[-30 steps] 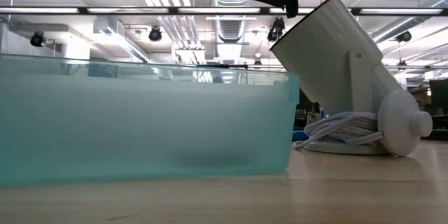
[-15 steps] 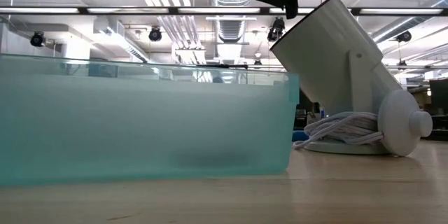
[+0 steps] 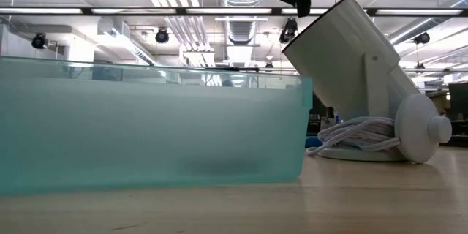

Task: Pick & Place School Supplies
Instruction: Put the blue hole puncher into the yellow bin

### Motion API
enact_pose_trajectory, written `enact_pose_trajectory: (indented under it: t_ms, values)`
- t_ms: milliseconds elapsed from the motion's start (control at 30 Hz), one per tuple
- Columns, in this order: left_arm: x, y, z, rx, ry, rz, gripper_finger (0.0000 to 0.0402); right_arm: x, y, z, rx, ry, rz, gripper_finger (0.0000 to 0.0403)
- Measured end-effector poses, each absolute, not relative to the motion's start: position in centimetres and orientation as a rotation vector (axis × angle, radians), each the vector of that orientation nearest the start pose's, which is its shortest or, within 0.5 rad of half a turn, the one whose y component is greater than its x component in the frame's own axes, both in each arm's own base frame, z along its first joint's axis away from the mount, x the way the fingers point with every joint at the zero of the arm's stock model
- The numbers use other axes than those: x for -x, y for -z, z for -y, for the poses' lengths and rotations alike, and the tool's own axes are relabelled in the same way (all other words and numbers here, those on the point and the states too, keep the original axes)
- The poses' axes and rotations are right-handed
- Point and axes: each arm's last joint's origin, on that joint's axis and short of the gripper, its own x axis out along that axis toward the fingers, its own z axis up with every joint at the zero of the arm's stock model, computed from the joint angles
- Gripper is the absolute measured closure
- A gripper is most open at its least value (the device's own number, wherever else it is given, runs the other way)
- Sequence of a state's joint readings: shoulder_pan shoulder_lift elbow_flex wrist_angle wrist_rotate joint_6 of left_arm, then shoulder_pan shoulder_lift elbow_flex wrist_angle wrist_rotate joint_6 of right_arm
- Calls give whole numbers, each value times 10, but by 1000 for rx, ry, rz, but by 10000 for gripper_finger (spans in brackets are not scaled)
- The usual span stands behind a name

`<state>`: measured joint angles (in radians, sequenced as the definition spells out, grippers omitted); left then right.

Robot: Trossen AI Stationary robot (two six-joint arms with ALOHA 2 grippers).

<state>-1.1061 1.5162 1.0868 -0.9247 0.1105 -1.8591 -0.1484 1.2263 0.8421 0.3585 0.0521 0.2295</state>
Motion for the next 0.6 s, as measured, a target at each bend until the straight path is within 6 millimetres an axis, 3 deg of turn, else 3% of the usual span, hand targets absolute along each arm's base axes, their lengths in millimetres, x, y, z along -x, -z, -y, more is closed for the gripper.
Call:
enact_pose_trajectory:
  t_ms: [167,333,600]
  values:
    - [-115,-210,244,815,-441,-1674,345,-275,-313,39,-230,189,-4,174]
    - [-113,-204,240,912,-517,-1651,345,-275,-315,37,-231,182,12,174]
    - [-117,-215,239,970,-485,-1439,345,-275,-315,37,-229,181,17,174]
